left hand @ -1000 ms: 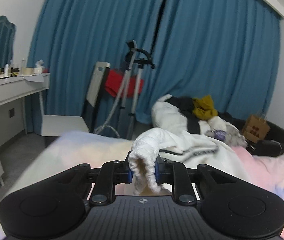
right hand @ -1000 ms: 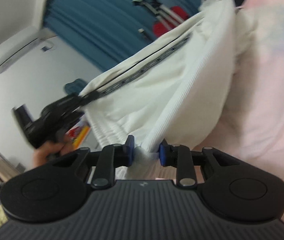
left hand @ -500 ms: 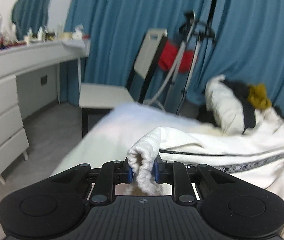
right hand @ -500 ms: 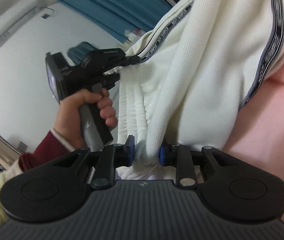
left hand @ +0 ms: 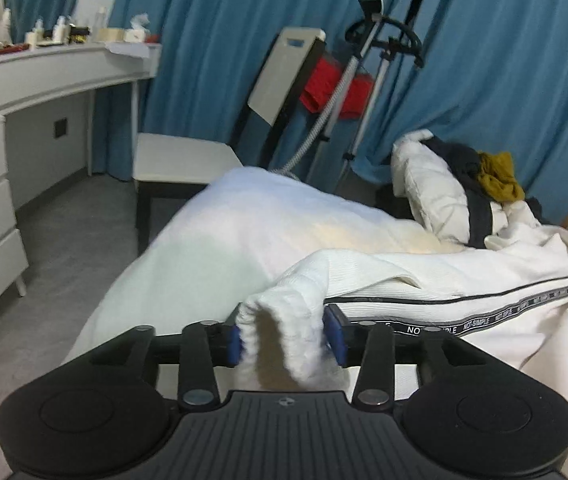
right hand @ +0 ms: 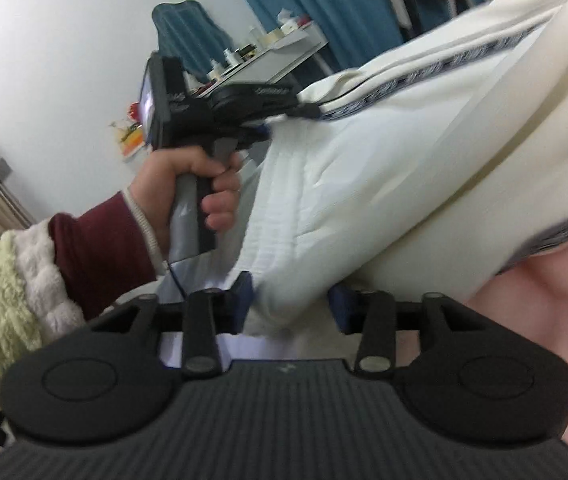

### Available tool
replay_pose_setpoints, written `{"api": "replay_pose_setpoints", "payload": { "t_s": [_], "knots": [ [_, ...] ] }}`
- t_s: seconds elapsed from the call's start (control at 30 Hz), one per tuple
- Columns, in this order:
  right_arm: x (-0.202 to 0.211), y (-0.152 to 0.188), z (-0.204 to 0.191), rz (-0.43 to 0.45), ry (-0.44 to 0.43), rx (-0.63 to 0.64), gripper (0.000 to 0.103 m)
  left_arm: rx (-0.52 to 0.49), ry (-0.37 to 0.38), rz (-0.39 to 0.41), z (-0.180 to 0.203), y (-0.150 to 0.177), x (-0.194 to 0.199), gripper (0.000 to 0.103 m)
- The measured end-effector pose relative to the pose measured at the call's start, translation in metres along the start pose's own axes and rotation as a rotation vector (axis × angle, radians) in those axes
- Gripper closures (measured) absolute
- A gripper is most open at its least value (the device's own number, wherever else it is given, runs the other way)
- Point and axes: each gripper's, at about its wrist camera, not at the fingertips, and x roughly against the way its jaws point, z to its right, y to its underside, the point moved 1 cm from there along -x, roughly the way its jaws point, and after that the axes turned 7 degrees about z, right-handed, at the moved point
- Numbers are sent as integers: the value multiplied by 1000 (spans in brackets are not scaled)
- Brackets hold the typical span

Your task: Fold clothes

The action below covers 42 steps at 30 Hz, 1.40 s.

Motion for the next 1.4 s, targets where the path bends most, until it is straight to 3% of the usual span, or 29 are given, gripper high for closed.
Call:
{"api": "replay_pose_setpoints", "payload": {
  "t_s": [0.13, 0.2, 0.33, 0.47, 0.63, 0.67, 0.7, 0.73, 0.87, 1.1, 1.3, 1.4],
  "knots": [
    [38, 26, 12, 75, 86, 0, 26, -18, -49, 73, 10, 4, 47, 31],
    [60, 32, 13, 107, 123, 2, 26, -21, -44, 103, 19, 8, 79, 30],
    [107, 32, 8, 160, 238, 39, 26, -32, 1, 151, 47, 16, 149, 19],
    [143, 11, -8, 210, 338, 53, 26, -65, 72, 138, 88, 25, 204, 19],
    [171, -28, -29, 271, 456, 120, 25, -108, 155, 152, 149, 19, 239, 17],
    [179, -33, -30, 290, 462, 127, 13, -126, 164, 158, 163, 19, 243, 15],
    [189, -36, -30, 310, 472, 125, 9, -136, 171, 159, 174, 21, 243, 15],
    [194, -37, -29, 330, 482, 120, 0, -141, 186, 156, 185, 22, 240, 14],
    [212, -35, -13, 362, 466, 120, 0, -163, 245, 142, 229, 28, 228, 4],
    [216, -13, 45, 437, 569, 216, 0, -231, 299, 108, 307, 37, 147, 6],
    [214, -12, 116, 442, 551, 41, 0, -303, 346, 77, 375, 35, 46, 20],
    [210, -11, 137, 460, 583, 56, 1, -320, 363, 46, 410, 32, -6, 39]
  ]
}}
